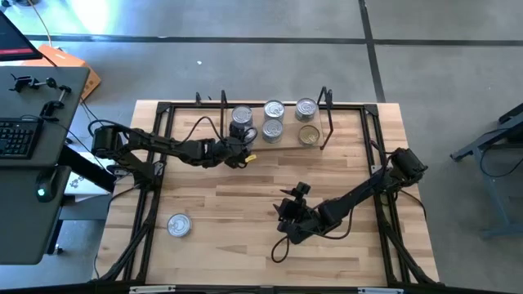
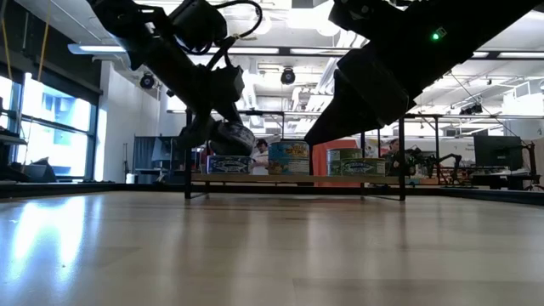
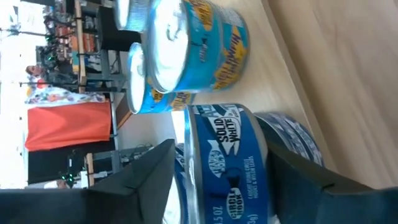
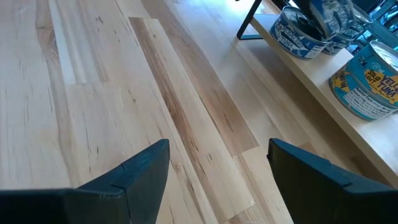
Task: Stack canned seafood by type on shelf
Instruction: Stack the blue tuna can on top of the blue tuna can on the shelf
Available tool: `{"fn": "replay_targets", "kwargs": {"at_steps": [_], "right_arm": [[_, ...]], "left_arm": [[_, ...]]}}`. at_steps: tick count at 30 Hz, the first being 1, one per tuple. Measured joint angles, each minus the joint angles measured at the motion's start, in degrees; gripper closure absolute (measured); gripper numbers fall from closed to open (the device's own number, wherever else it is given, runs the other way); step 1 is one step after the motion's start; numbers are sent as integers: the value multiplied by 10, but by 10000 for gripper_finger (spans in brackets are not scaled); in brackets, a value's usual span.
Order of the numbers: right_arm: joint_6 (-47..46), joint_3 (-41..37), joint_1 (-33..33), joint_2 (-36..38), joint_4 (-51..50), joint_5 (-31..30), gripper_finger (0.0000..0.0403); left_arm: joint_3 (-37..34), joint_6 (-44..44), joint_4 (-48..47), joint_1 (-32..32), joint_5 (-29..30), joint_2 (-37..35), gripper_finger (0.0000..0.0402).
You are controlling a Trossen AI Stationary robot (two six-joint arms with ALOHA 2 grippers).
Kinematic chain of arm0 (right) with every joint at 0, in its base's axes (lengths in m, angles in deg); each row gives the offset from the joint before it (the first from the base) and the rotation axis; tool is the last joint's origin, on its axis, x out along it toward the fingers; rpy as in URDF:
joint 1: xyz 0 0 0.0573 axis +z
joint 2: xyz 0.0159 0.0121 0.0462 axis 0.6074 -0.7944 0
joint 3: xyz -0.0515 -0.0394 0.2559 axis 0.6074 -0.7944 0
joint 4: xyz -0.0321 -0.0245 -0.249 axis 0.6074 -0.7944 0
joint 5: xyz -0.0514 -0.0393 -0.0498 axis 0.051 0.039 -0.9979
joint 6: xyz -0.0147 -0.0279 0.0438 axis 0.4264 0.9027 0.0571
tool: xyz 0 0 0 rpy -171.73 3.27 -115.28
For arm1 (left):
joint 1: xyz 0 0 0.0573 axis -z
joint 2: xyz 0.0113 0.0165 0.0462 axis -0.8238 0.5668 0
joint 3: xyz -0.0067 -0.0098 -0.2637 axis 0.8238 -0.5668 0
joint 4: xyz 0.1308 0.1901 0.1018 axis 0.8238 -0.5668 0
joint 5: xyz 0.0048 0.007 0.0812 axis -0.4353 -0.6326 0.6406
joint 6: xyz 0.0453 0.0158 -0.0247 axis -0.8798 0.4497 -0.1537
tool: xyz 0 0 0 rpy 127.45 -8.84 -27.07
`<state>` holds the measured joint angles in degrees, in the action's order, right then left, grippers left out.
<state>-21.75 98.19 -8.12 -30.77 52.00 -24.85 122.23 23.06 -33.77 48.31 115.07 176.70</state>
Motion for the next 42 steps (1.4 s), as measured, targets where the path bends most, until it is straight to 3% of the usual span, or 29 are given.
{"fn": "replay_targets", "kwargs": {"at_steps": [12, 19, 29, 42], "right_arm": [[-1, 0, 0, 0, 0, 0, 139], [-2, 0, 0, 0, 0, 1, 139], [-2, 0, 0, 0, 0, 4, 139], [-2, 0, 0, 0, 0, 5, 139]], "left_arm": [[21, -8, -72, 0, 0, -2, 105], [64, -8, -150, 0, 0, -2, 102], [68, 22, -184, -7, -1, -2, 102], [131, 82, -282, -21, -51, -2, 102]]}}
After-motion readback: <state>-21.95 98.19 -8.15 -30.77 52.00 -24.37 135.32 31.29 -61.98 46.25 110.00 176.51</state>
